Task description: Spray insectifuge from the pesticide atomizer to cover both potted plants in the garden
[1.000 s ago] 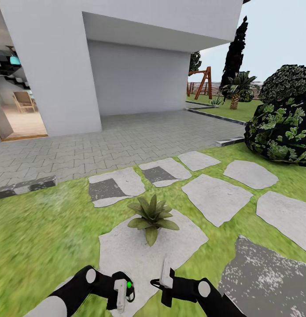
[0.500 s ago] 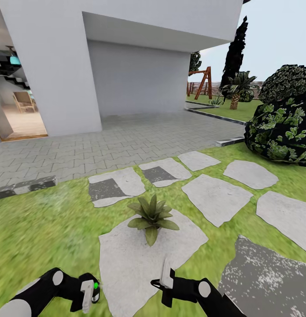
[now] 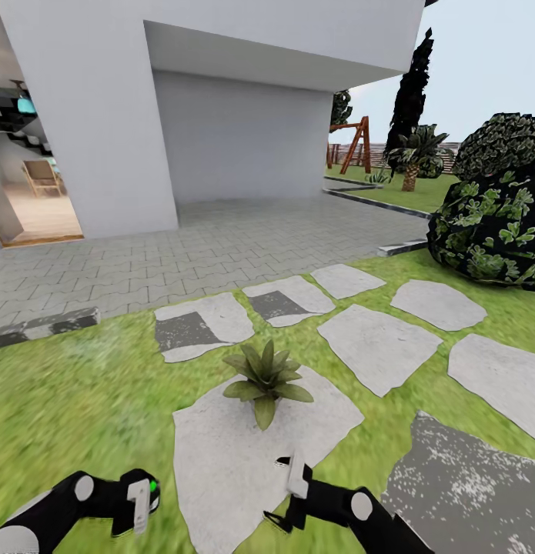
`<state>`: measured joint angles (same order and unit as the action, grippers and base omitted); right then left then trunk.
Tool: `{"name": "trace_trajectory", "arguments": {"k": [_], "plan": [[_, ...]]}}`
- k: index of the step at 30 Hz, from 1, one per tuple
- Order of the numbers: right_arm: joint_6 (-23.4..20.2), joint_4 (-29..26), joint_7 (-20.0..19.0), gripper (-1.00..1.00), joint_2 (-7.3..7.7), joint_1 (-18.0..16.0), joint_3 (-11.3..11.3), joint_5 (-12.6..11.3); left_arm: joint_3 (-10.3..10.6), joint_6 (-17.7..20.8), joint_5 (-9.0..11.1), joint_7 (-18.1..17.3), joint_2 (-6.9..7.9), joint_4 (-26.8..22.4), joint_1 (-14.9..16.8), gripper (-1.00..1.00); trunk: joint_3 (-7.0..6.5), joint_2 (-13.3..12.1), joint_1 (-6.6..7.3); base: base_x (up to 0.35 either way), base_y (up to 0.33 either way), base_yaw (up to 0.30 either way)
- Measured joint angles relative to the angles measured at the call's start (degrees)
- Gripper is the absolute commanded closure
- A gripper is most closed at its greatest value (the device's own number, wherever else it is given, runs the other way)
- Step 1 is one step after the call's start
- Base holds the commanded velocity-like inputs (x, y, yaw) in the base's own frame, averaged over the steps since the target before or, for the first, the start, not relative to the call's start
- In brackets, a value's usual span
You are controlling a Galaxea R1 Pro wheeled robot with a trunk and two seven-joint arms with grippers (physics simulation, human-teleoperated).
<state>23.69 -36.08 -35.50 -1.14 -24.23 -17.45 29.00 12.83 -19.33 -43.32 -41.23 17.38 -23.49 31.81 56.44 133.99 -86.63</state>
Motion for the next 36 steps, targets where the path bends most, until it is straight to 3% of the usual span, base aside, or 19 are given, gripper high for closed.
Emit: {"name": "trace_trajectory", "arguments": {"k": [3,7,10,11,13,17,22,24,26,31,36], "plan": [[0.0,1.1,3.1,-1.00,1.32,0.0,0.2,-0.1,-3.8,0.0,0.0,0.9,-0.17,0.0,0.0,1.00,0.00,0.0,0.00,0.000,0.000,0.000],[0.3,8.3,11.5,-1.00,3.03,0.0,2.7,-0.3,-14.1,0.0,-0.1,1.4,-0.47,-0.1,0.0,1.00,0.00,0.0,0.00,0.000,0.000,0.000],[0.4,17.2,22.6,-1.00,3.33,0.0,7.9,-0.3,-21.3,0.6,0.1,1.6,-0.57,-0.1,0.1,1.00,0.01,0.0,0.00,0.000,0.000,0.000],[0.5,18.6,24.7,-1.00,3.33,0.0,9.2,-0.2,-22.4,0.8,0.1,1.6,-0.60,-0.1,0.1,1.00,0.00,0.0,0.00,0.000,0.000,0.000],[0.6,23.1,32.6,-1.00,3.39,0.1,13.7,0.4,-25.1,2.7,0.0,1.6,-0.82,-0.4,0.3,1.00,0.00,0.0,0.00,0.000,0.000,0.000],[0.6,29.1,43.2,-1.00,3.57,0.1,18.4,-0.6,-26.7,10.7,0.1,1.6,-1.66,-1.0,0.7,1.00,0.00,0.0,0.00,0.000,0.000,0.000],[0.6,31.9,51.4,-1.00,4.01,0.2,22.5,-0.8,-26.8,20.5,-0.1,1.8,-4.51,-1.2,1.1,1.00,0.00,0.0,0.00,0.000,0.000,0.000],[0.6,32.5,52.5,-1.00,4.02,0.3,26.7,-0.9,-26.8,24.7,-0.3,1.8,-5.98,-1.9,1.4,1.00,0.00,0.0,0.00,0.000,0.000,0.000],[0.6,32.8,53.0,-1.00,4.08,0.3,32.5,-0.8,-26.8,29.5,-0.3,1.6,-7.17,-3.1,2.2,1.00,0.00,0.0,0.00,0.000,0.000,0.000],[0.5,33.0,52.5,-1.00,4.20,0.3,43.2,-0.5,-26.4,39.2,-0.1,0.9,-8.85,-4.2,5.5,1.00,-0.01,0.0,0.00,0.000,0.000,0.000],[0.5,33.2,52.4,-1.00,3.81,0.3,43.5,-0.4,-26.4,40.8,-0.5,0.2,-9.59,-4.2,6.7,1.00,0.00,0.0,0.00,0.000,0.000,0.000]]}}
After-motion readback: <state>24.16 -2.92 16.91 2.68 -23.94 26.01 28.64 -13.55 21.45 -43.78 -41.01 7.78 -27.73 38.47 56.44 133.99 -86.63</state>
